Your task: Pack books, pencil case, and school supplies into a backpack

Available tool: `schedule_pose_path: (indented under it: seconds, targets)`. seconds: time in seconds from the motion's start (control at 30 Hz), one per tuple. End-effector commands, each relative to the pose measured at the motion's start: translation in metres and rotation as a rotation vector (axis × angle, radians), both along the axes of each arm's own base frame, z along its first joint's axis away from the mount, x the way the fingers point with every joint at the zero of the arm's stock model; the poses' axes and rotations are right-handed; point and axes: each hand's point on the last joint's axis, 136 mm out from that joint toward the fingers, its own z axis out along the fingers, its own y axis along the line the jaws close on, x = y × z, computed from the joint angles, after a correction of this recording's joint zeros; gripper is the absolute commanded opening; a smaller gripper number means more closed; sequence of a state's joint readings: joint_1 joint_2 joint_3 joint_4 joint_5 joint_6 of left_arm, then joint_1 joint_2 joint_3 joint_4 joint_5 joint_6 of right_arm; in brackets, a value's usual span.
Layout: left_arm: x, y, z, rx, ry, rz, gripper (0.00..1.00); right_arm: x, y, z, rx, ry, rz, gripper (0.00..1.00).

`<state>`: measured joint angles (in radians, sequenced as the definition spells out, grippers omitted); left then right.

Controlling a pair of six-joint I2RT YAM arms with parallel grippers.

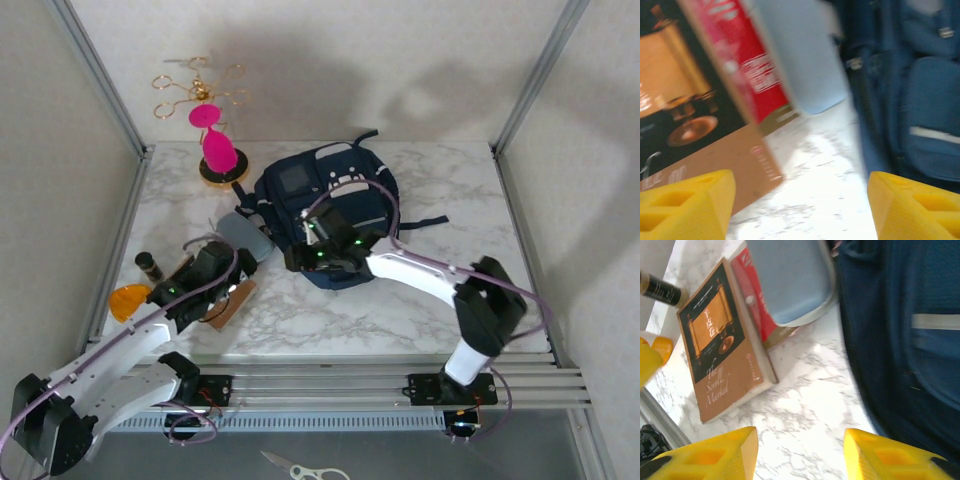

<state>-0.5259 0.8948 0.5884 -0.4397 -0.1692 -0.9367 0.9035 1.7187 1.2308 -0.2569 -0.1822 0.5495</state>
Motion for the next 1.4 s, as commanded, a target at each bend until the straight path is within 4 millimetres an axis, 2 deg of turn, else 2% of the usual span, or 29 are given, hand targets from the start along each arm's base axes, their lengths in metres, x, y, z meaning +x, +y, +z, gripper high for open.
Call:
schedule_pose_path:
  seconds: [0.0,0.13,0.3,0.5,0.57,0.67,0.83,0.93,1.13,1.23,1.37]
  targets:
    - [-0.014,0.028,-0.024,0.001,0.050,0.171,0.66,-0.001,0.039,0.002,0.089,0.024,0.059,0.52]
    - [-0.028,0.044,-0.055,0.022,0.096,0.243,0.57,0.000,0.066,-0.023,0.070,0.054,0.087,0.55]
    - [-0.038,0.056,-0.080,0.006,0.125,0.298,0.48,-0.002,0.092,-0.046,0.068,0.081,0.128,0.57]
    - [-0.042,0.068,-0.092,0.020,0.153,0.315,0.36,-0.010,0.114,-0.073,0.046,0.124,0.172,0.57]
    - [-0.045,0.070,-0.097,0.014,0.168,0.322,0.26,-0.007,0.119,-0.077,0.043,0.128,0.173,0.55]
    - [-0.043,0.067,-0.100,-0.001,0.162,0.308,0.26,-0.010,0.126,-0.084,0.039,0.145,0.195,0.54]
    - [-0.047,0.071,-0.108,0.025,0.195,0.304,0.26,-0.016,0.127,-0.101,-0.003,0.168,0.216,0.53]
    - [-0.048,0.072,-0.110,0.018,0.190,0.308,0.26,-0.026,0.131,-0.098,0.000,0.180,0.249,0.50]
    - [-0.051,0.073,-0.113,0.022,0.196,0.309,0.27,-0.034,0.134,-0.071,0.057,0.184,0.276,0.41]
    - [-0.051,0.074,-0.113,0.021,0.192,0.309,0.27,-0.036,0.132,-0.069,0.050,0.189,0.275,0.31]
    - [-0.051,0.074,-0.114,0.020,0.191,0.309,0.27,-0.033,0.133,-0.054,0.075,0.162,0.268,0.22]
